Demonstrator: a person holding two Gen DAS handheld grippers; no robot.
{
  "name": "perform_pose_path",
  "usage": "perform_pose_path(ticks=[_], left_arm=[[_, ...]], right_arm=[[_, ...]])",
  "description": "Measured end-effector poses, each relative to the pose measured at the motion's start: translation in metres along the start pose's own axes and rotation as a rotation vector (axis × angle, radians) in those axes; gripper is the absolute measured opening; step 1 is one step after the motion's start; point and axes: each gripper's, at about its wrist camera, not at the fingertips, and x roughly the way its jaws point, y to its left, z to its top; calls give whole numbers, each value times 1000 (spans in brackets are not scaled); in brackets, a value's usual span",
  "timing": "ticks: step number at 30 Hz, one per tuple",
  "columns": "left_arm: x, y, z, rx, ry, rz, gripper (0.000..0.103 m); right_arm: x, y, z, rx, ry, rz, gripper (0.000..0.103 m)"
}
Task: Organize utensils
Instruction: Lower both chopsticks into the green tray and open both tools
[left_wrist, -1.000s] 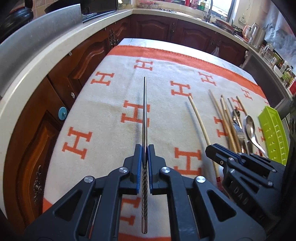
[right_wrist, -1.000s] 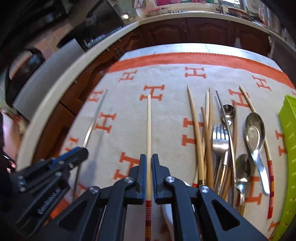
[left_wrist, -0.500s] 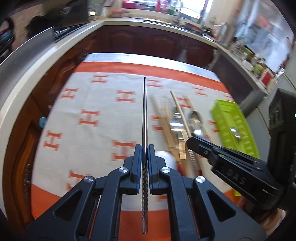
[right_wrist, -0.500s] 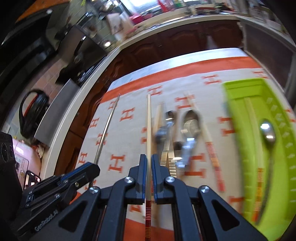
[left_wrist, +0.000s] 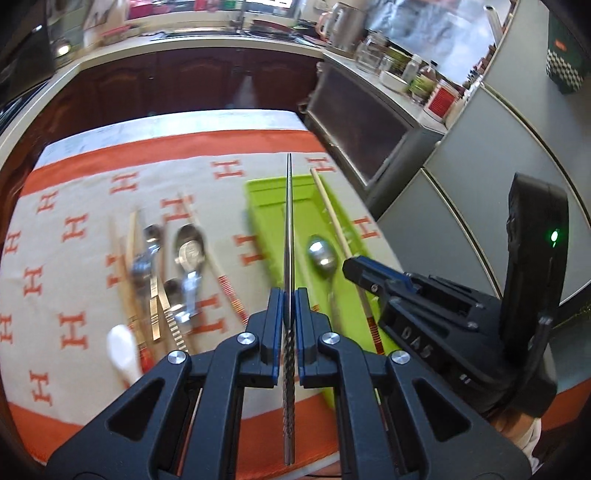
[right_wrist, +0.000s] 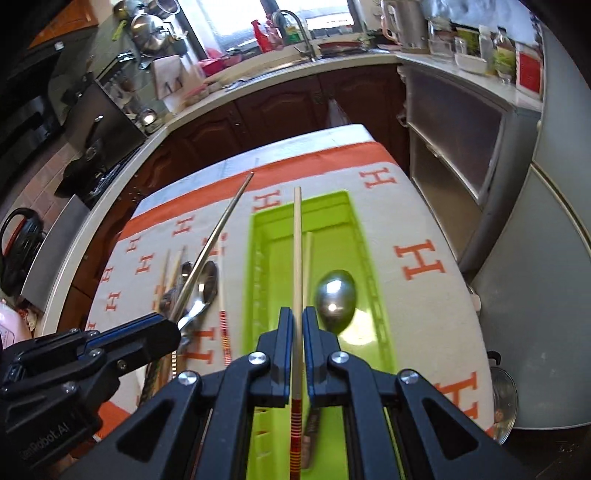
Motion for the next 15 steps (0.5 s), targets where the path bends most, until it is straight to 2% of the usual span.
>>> perform_pose_path(ticks=[4, 6, 11, 15], left_arm=[[27, -19, 13, -23, 40, -9, 4], [45, -24, 18, -53, 70, -17, 4], [77, -20, 14, -108, 123, -38, 4], [89, -15, 7, -121, 151, -39, 4]], right_arm=[[11, -14, 2, 31, 32, 10, 6], [14, -19, 1, 50, 40, 0, 11], [10, -36, -3, 112, 20, -28, 19], [6, -44, -6, 148, 6, -45, 20]])
